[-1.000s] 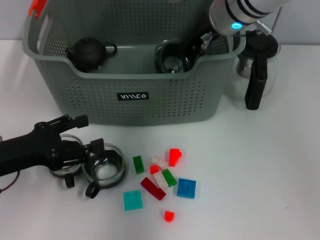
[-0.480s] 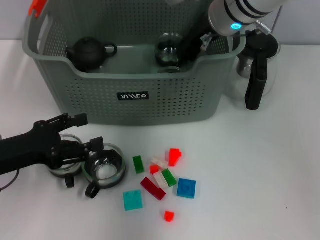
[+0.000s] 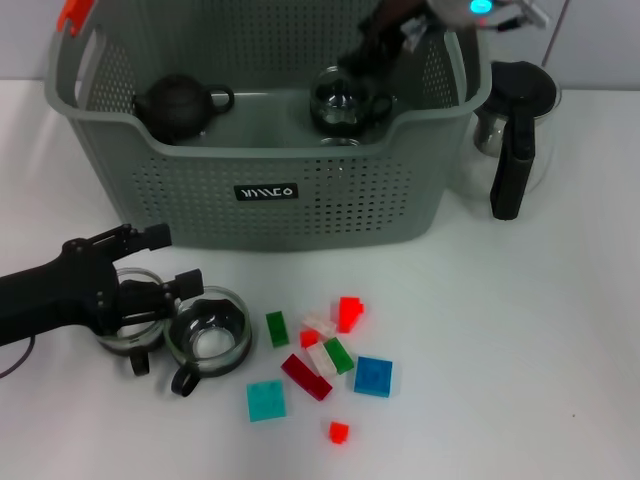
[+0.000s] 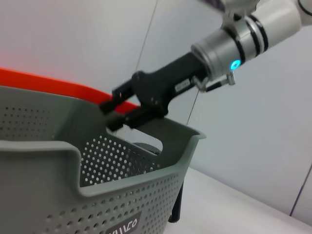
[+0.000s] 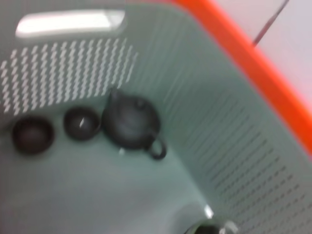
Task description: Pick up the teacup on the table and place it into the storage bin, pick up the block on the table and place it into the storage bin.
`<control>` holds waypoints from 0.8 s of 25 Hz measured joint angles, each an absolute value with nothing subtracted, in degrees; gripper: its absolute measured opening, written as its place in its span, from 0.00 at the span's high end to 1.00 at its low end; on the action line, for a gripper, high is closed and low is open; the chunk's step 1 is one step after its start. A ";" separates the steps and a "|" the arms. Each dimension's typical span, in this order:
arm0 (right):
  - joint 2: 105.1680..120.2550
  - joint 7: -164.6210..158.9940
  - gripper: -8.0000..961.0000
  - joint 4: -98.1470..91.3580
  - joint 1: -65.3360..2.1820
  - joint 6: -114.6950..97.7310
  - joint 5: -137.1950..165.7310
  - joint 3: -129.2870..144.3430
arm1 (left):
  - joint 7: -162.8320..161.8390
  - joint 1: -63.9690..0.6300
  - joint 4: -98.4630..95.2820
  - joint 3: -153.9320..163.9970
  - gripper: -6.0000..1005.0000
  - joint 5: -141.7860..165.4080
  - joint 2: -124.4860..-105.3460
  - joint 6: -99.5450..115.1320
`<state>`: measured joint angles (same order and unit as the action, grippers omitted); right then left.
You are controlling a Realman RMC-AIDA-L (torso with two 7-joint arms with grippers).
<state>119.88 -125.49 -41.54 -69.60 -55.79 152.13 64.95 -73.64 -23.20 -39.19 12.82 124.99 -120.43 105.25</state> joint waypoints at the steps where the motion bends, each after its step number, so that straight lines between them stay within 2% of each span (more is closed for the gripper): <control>1: 119.88 -125.49 0.61 -41.54 -69.60 -55.79 152.13 64.95 | -73.67 -23.21 -39.22 12.69 0.10 124.98 -120.41 105.31; 3: 119.88 -125.51 0.60 -45.36 -67.91 -56.69 150.08 64.57 | -73.71 -23.18 -39.28 12.42 0.10 125.00 -120.41 105.44; 9: 119.40 -125.58 0.38 -57.59 -62.16 -60.56 142.66 62.48 | -73.91 -23.11 -39.44 11.19 0.10 124.93 -120.25 106.90; 14: 118.54 -125.10 0.29 -64.68 -58.67 -65.48 134.77 59.80 | -73.92 -23.21 -39.46 9.34 0.10 124.93 -119.92 108.13; 17: 118.16 -124.58 0.13 -68.73 -55.88 -68.42 128.98 58.77 | -74.03 -23.21 -39.47 8.24 0.10 124.93 -119.79 108.75; 20: 118.05 -123.92 0.07 -73.31 -52.55 -71.43 122.88 58.45 | -74.32 -23.20 -39.50 7.37 0.10 124.92 -119.68 109.17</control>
